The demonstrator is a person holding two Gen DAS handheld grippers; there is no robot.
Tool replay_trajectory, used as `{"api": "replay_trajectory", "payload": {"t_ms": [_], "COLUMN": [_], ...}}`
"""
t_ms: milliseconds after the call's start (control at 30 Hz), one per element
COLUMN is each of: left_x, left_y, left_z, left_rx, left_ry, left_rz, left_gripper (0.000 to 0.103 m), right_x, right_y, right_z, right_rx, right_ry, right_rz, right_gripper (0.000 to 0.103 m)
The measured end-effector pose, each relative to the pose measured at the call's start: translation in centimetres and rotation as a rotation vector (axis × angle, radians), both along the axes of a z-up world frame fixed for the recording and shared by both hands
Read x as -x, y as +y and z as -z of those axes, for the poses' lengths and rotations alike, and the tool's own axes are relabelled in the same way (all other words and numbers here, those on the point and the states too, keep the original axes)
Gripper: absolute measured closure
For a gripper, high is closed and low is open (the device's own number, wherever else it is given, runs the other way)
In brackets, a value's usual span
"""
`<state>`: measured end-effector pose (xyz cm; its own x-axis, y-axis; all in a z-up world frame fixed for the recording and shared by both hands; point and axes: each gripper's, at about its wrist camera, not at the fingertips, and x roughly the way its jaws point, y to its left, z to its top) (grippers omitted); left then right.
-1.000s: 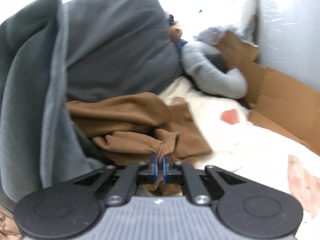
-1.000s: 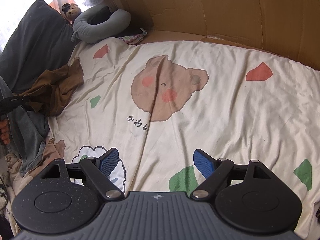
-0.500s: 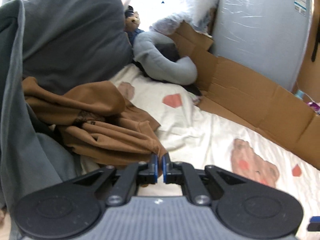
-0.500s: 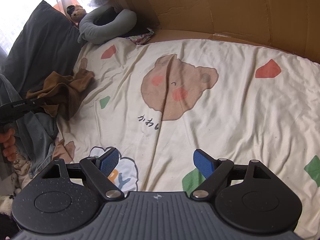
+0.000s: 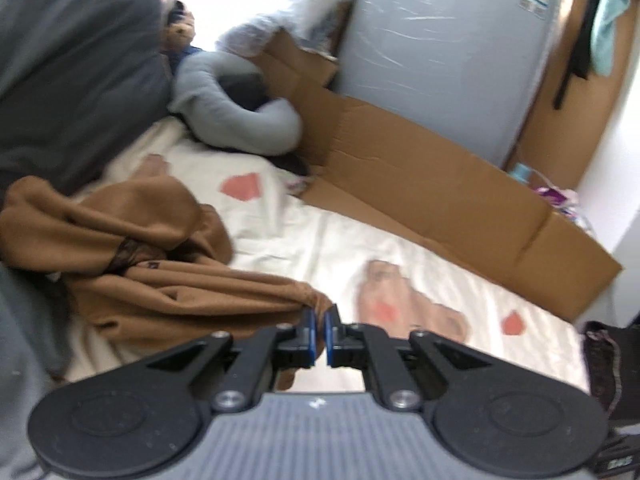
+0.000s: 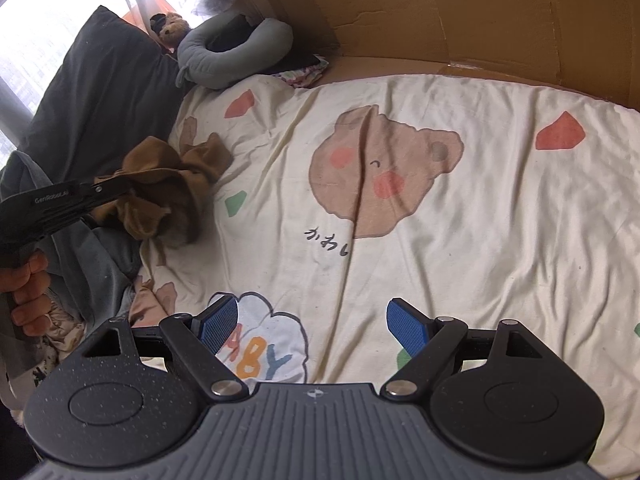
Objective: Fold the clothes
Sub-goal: 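Drag the brown sweatshirt with the left tool onto the open sheet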
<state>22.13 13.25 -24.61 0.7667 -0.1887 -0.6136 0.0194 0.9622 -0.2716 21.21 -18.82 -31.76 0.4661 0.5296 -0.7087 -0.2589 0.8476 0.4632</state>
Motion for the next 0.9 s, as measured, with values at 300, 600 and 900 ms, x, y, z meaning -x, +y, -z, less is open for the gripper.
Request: {"api": "replay_trajectory", "payload": {"t_ms": [300, 600, 900], "left_x": [-0.5, 0.0, -0.4], "left_y": [-5.7, -10.2, -12.0], "left_z": [0.6, 1.0, 2.2], "left_rx": [0.097, 0.149, 0.125], "left_ry": [0.042, 0.065, 0.152], "left_rz": [0.142, 0.267, 0.310], "left_gripper": [0.099, 0.099, 0.088], "right_x": [0.2, 0.4, 0.7], "right_y": [-0.2, -0.6, -1.7], "right_z": [-0.1, 0.0, 1.1], "right_rx": [-0.038, -0.064, -0.074], "right_ry": [-0.009, -0.016, 0.016], "right_rz": [0.005, 0.006, 0.064], "right_gripper": [0.027, 0.032, 0.036]}}
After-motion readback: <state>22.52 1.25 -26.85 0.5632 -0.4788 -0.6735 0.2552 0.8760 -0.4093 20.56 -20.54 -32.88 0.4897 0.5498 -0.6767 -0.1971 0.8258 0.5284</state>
